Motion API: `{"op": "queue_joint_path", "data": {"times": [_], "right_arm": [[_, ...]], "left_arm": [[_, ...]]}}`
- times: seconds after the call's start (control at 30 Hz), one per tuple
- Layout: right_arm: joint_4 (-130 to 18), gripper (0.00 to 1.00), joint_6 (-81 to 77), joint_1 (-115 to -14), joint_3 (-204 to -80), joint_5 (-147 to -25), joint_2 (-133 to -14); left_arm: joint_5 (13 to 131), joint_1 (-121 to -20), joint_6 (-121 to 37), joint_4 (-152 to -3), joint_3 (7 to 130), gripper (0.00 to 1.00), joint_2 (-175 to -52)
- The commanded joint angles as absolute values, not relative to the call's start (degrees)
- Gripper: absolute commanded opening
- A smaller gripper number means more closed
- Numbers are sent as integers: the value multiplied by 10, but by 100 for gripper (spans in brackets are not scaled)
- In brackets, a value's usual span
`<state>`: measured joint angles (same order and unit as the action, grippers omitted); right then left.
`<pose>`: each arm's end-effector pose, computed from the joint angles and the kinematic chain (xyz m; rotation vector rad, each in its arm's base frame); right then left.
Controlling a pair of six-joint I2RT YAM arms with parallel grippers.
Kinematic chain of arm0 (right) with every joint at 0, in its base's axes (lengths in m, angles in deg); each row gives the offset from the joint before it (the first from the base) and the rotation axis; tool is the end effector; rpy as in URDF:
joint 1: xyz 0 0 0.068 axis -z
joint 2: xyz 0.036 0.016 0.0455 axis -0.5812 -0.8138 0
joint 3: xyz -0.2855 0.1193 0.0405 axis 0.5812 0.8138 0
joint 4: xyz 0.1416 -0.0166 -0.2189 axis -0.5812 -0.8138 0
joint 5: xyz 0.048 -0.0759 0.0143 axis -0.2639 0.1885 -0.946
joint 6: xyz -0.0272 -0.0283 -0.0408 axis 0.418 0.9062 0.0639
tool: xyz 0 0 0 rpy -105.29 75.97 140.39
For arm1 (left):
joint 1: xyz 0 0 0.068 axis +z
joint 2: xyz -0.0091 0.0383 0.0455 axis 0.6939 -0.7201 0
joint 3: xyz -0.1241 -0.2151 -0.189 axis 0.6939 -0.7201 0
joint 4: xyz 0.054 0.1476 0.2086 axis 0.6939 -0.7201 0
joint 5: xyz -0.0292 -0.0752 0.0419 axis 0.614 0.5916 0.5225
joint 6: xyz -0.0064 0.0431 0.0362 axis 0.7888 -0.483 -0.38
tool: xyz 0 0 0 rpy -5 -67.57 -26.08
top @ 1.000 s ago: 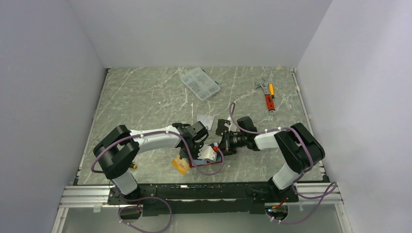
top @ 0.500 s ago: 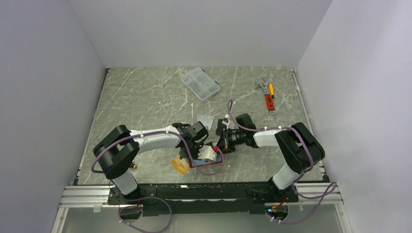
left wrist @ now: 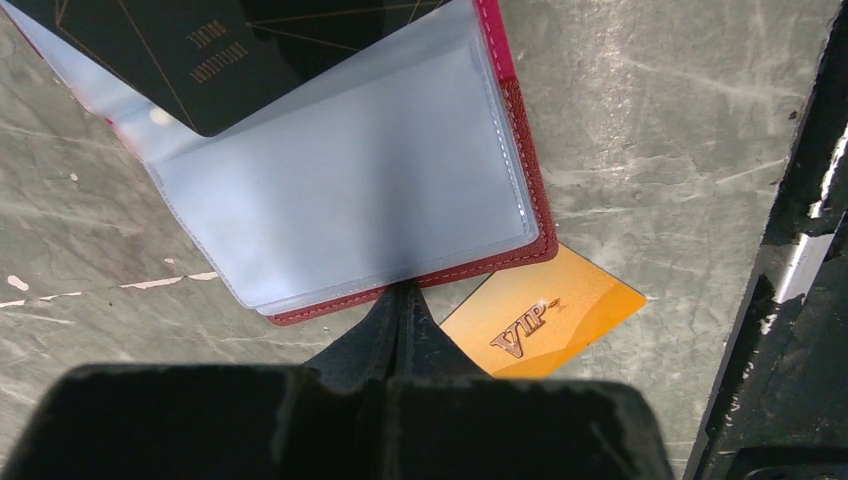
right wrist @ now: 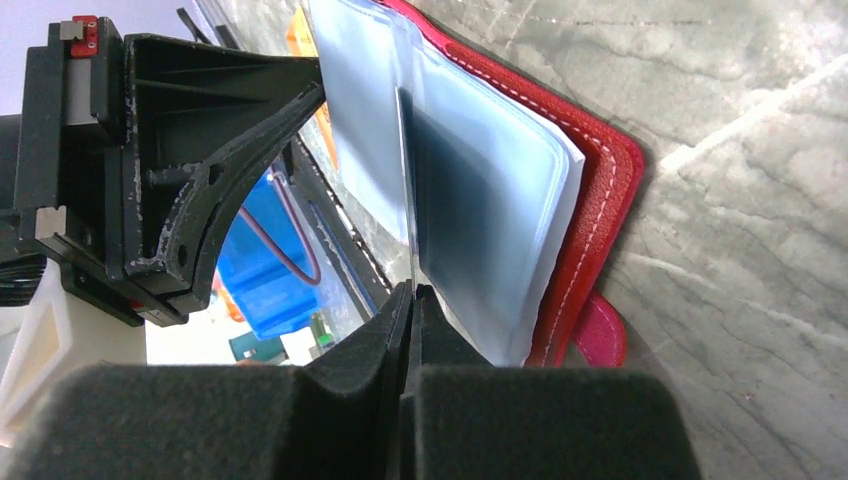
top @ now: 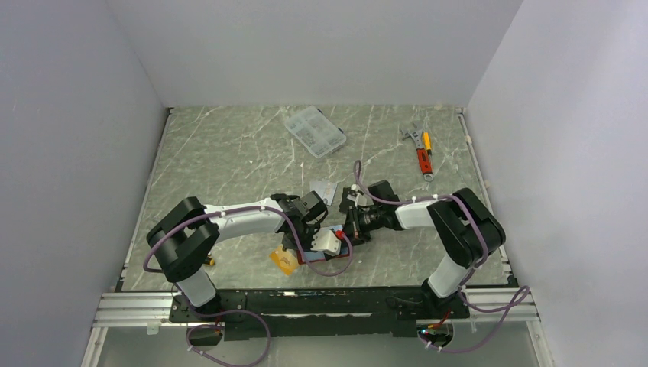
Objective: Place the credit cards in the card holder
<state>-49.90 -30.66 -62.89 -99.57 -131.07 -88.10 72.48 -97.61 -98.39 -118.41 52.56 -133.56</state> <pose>0.2248 0.1517 0.1440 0.1918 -2.7142 -1.5433 0.1724 -0.2448 0.1991 2.2379 1.8958 -0.2525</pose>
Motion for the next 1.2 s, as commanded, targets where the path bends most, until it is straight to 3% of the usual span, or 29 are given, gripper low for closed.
{"op": "queue_joint_path", "data": {"times": [0.0, 0.8, 1.17], "right_arm": [[-529, 0, -274, -630, -1027, -1312, -892], [-501, 0, -263, -629, -1050, -1368, -924], [-505, 0, -255, -629, -1073, -1339, -949]], "left_arm": [[723, -977, -992, -1157, 517, 0, -1339], [726, -977, -998, -1165, 526, 0, -1342], [725, -977, -999, -1168, 523, 0, -1341]]}}
